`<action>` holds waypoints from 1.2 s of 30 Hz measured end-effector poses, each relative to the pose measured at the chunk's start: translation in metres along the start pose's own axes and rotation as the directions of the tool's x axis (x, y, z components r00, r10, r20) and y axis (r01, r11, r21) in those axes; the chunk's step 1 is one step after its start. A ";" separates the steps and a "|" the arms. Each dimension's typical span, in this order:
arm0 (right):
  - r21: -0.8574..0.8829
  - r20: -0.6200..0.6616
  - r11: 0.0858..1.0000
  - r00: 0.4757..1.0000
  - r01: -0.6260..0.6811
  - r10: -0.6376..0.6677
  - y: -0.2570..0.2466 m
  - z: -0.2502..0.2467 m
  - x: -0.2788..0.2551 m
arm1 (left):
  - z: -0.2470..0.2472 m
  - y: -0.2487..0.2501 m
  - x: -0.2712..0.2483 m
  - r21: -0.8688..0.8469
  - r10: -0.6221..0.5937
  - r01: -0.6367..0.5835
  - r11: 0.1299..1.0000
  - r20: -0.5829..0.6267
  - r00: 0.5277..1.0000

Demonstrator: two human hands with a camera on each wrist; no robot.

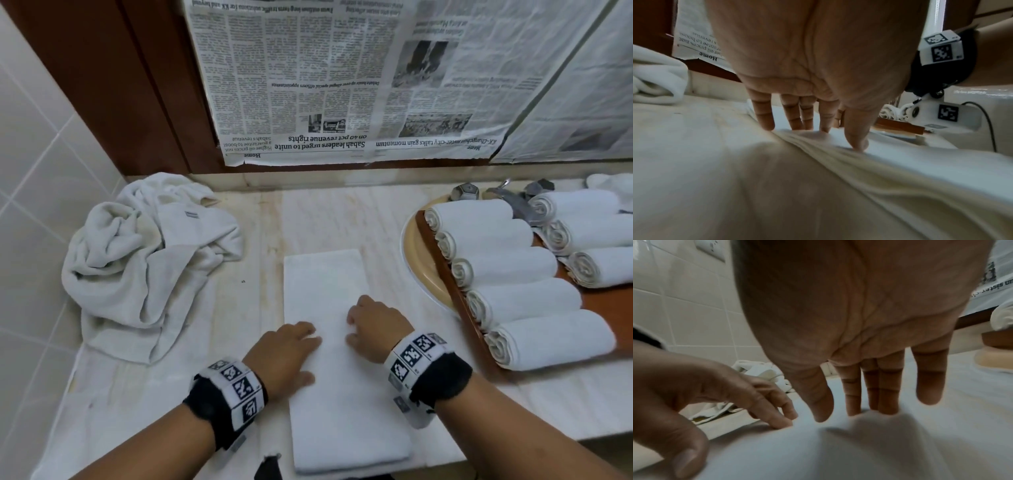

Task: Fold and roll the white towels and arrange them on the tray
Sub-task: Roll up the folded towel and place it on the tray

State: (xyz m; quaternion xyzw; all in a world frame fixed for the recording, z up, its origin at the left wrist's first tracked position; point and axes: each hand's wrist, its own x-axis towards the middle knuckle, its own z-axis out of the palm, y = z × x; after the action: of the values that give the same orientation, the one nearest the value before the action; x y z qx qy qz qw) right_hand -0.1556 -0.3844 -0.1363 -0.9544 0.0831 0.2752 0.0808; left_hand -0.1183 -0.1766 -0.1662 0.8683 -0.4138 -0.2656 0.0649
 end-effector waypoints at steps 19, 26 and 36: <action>0.033 -0.087 0.977 0.975 0.209 -0.205 0.022 0.019 -0.008 | 0.006 -0.015 0.007 -0.005 -0.117 0.118 0.993 -0.116 0.986; -0.036 -0.002 0.966 0.966 0.258 -0.258 0.027 0.063 -0.035 | 0.035 0.016 -0.019 0.064 -0.161 0.165 0.984 -0.062 0.985; -0.050 -0.146 0.956 0.945 0.288 -0.293 0.038 0.068 -0.080 | 0.055 0.054 -0.031 0.005 -0.280 0.282 0.959 -0.129 0.951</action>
State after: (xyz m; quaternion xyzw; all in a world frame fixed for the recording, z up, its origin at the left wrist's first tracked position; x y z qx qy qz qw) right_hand -0.2652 -0.3987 -0.1542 -0.9754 -0.0564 0.1880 0.1004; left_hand -0.1997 -0.1825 -0.1819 0.9342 -0.2842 -0.2116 0.0427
